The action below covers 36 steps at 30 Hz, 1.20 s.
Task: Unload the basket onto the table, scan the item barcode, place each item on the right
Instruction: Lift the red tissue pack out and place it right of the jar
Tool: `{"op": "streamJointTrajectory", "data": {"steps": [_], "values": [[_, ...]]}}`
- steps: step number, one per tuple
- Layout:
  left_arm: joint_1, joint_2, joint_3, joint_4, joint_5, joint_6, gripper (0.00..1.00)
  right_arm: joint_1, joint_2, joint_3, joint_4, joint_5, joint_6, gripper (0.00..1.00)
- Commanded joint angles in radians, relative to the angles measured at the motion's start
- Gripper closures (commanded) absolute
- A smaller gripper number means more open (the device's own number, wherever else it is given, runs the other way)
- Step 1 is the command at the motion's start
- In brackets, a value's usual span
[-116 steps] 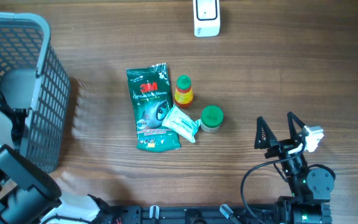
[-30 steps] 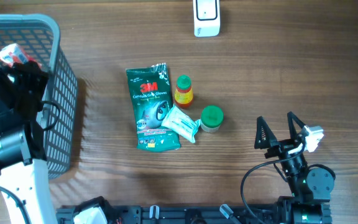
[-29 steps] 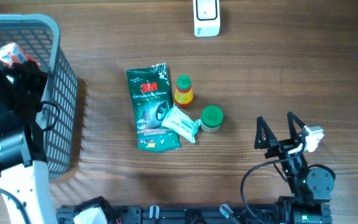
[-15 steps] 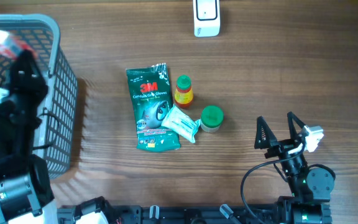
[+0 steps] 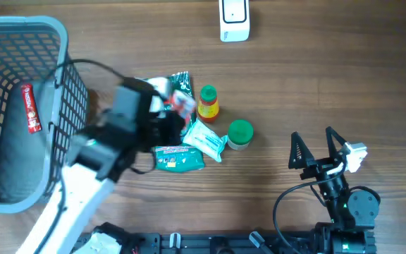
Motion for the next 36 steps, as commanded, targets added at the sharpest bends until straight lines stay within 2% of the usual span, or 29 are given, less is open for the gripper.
{"op": "streamJointTrajectory", "data": {"steps": [1, 6, 13, 16, 20, 23, 26, 31, 34, 36], "values": [[-0.191, 0.121, -0.001, 0.001, -0.151, -0.059, 0.96, 0.005, -0.008, -0.001, 0.002, 0.014, 0.007, 0.0], [-0.396, 0.269, -0.001, 0.072, -0.185, -0.087, 0.96, 0.005, -0.008, -0.001, 0.002, 0.014, 0.006, 0.0], [-0.558, 0.304, -0.001, 0.363, -0.188, -0.086, 0.96, 0.005, -0.008, -0.001, 0.002, 0.014, 0.006, 0.0], [-0.562, 0.339, -0.001, 0.451, -0.213, -0.095, 0.96, 0.005, -0.008, -0.001, 0.002, 0.014, 0.006, 0.0], [-0.528, 0.422, -0.001, 0.565, -0.21, -0.183, 0.96, 0.005, -0.008, -0.001, 0.002, 0.014, 0.006, 0.0], [-0.5, 0.492, -0.001, 0.711, -0.171, -0.196, 0.96, 0.005, -0.008, -0.001, 0.002, 0.014, 0.007, 0.0], [-0.473, 0.552, -0.001, 0.84, -0.155, -0.289, 0.96, 0.005, -0.008, -0.001, 0.002, 0.014, 0.006, 0.0], [-0.424, 0.649, -0.001, 0.879, -0.154, -0.393, 0.91, 0.005, -0.008, -0.001, 0.002, 0.014, 0.006, 0.0], [-0.42, 0.683, -0.001, 0.885, -0.154, -0.397, 0.84, 0.005, -0.008, -0.001, 0.002, 0.014, 0.006, 0.0], [-0.422, 0.687, -0.001, 0.89, -0.154, -0.396, 0.83, 0.005, -0.008, -0.001, 0.002, 0.014, 0.006, 0.0]]}}
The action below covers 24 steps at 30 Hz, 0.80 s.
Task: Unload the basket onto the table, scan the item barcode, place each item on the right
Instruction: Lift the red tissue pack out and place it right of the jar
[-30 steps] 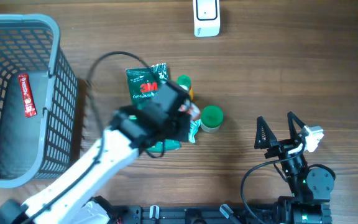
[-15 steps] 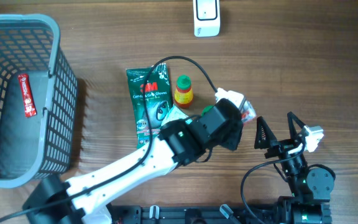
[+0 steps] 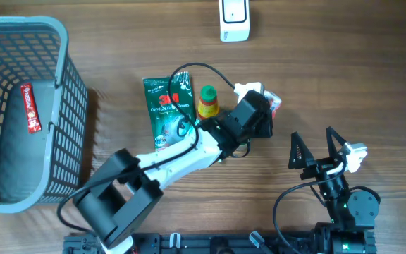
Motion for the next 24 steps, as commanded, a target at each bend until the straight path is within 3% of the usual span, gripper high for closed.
{"op": "streamJointTrajectory", "data": {"steps": [1, 6, 12, 19, 24], "values": [[-0.002, 0.01, 0.004, 0.023, 0.009, -0.025, 0.82, 0.005, -0.008, -0.001, 0.002, 0.014, 0.006, 0.0], [-0.002, 0.01, 0.007, 0.068, 0.009, -0.025, 0.68, 0.005, -0.008, -0.001, 0.002, 0.014, 0.006, 0.0], [-0.002, -0.017, 0.025, 0.078, 0.009, -0.02, 0.7, 0.005, -0.008, -0.001, 0.002, 0.014, 0.007, 0.0], [0.001, -0.2, 0.05, 0.043, -0.016, 0.125, 0.71, 0.005, -0.008, -0.001, 0.002, 0.014, 0.006, 0.0], [0.021, -0.417, 0.054, -0.061, -0.137, 0.278, 0.68, 0.005, -0.008, -0.001, 0.002, 0.014, 0.006, 0.0]]}}
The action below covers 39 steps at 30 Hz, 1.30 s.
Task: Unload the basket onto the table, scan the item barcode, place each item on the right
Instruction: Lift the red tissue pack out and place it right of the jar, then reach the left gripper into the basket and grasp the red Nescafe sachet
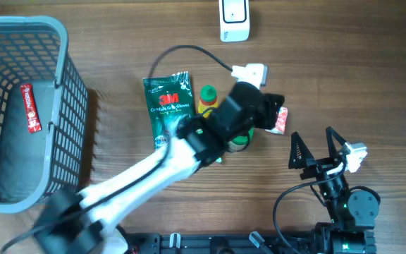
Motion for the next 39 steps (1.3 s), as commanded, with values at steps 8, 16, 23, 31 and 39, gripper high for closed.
{"op": "streamJointTrajectory", "data": {"steps": [8, 16, 23, 31, 39], "values": [[0.269, -0.513, 0.03, -0.282, -0.435, 0.217, 0.55, 0.005, -0.008, -0.001, 0.003, 0.014, 0.006, 0.0], [1.007, -0.676, 0.03, -0.477, -0.392, 0.217, 0.36, 0.005, -0.008, -0.001, 0.003, 0.014, 0.006, 0.0], [1.485, -0.491, 0.03, -0.488, -0.232, 0.213, 0.24, 0.005, -0.008, -0.001, 0.003, 0.014, 0.006, 0.0], [1.51, -0.126, 0.03, -0.365, -0.232, 0.506, 0.13, 0.005, -0.008, -0.001, 0.003, 0.014, 0.006, 0.0], [1.492, 0.19, 0.03, -0.296, -0.064, 0.713, 0.06, 0.005, -0.008, -0.001, 0.003, 0.014, 0.006, 0.0]]}}
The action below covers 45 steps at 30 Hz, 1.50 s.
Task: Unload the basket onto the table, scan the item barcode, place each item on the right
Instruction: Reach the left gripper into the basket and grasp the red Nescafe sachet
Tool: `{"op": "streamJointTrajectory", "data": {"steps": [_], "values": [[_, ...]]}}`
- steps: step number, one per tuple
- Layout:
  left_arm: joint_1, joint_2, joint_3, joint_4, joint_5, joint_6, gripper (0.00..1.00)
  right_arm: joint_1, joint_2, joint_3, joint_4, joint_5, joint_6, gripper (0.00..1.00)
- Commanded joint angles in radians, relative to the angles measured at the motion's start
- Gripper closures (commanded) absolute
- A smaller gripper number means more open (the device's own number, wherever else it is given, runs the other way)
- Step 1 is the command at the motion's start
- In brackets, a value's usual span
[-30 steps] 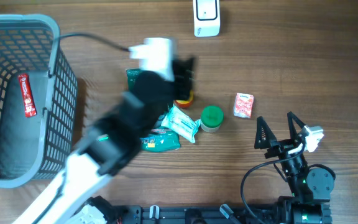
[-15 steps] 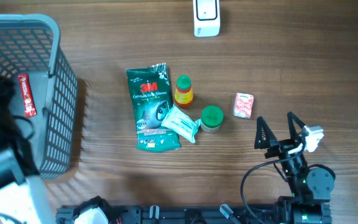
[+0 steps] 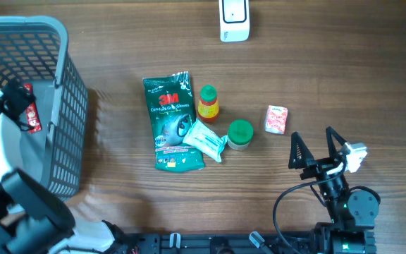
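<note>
A small pink-and-white packet (image 3: 276, 119) lies flat on the table, right of the other goods. The white scanner (image 3: 233, 20) stands at the far edge. My left arm has swung to the far left, its dark gripper (image 3: 10, 99) sitting over the grey basket (image 3: 62, 42) beside a red bar (image 3: 29, 109) inside it; whether its jaws are open or shut is hidden. My right gripper (image 3: 317, 146) rests open at the front right, holding nothing, just below the pink packet.
A green 3M packet (image 3: 169, 120), a yellow bottle with a green cap (image 3: 208, 103), a green-lidded jar (image 3: 240, 133) and a white-and-teal tissue pack (image 3: 204, 138) cluster at the table's middle. The basket fills the left side.
The left gripper was beside the jar with the pink packet at its tip. The packet now lies alone on the table, and the left arm is far left over the basket.
The left gripper was first over the pile by the 3M packet. Then it was right of the bottle with a red-and-white packet at its tip, then lower right beside the jar. Now the packet lies there and the arm is at the basket. The right arm stayed put.
</note>
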Motion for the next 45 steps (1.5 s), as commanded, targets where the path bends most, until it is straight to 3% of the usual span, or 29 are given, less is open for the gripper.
{"op": "streamJointTrajectory", "data": {"steps": [1, 4, 11, 12, 13, 15, 16, 24, 30, 34, 37, 40, 42, 45], "values": [[-0.004, 0.114, 0.01, 0.037, 0.087, 0.127, 0.05, 0.005, -0.008, -0.001, 0.002, 0.014, 0.007, 0.0], [-0.004, 0.174, 0.01, 0.064, 0.088, 0.127, 0.0, 0.005, -0.008, -0.001, 0.002, 0.014, 0.006, 0.01], [-0.004, 0.309, 0.01, 0.106, 0.192, 0.16, 0.0, 0.005, -0.008, -0.001, 0.002, 0.014, 0.006, 0.0], [-0.004, 0.319, 0.01, 0.103, 0.193, 0.16, 0.09, 0.005, -0.008, -0.001, 0.002, 0.014, 0.006, 0.0], [-0.004, 0.332, 0.009, 0.097, 0.192, 0.16, 0.25, 0.005, -0.008, -0.001, 0.002, 0.014, 0.006, 0.01], [-0.003, 0.353, 0.009, 0.069, 0.183, 0.16, 0.78, 0.005, -0.008, -0.001, 0.002, 0.014, 0.006, 0.0], [-0.002, 0.359, 0.009, 0.057, 0.157, 0.16, 0.96, 0.005, -0.008, -0.001, 0.002, 0.014, 0.006, 0.0], [-0.001, 0.228, 0.01, -0.059, -0.068, 0.109, 0.96, 0.005, -0.008, -0.001, 0.002, 0.014, 0.006, 0.0], [-0.001, -0.156, 0.01, -0.068, -0.062, -0.047, 0.96, 0.005, -0.008, -0.001, 0.002, 0.014, 0.006, 0.0], [-0.001, -0.442, 0.01, -0.067, 0.148, -0.164, 0.96, 0.005, -0.008, -0.001, 0.002, 0.014, 0.006, 0.0], [-0.005, -0.636, 0.01, -0.068, 0.493, -0.265, 0.96, 0.005, -0.008, -0.001, 0.002, 0.014, 0.006, 0.0], [-0.041, -0.752, 0.009, -0.108, 0.779, -0.278, 0.96, 0.005, -0.008, -0.001, 0.002, 0.014, 0.006, 0.0], [-0.105, -0.807, 0.009, -0.217, 0.859, -0.273, 0.96, 0.005, -0.008, -0.001, 0.002, 0.014, 0.006, 0.0], [-0.222, -0.825, 0.009, -0.377, 0.858, -0.267, 0.96, 0.005, -0.008, -0.001, 0.002, 0.014, 0.006, 0.0]]}}
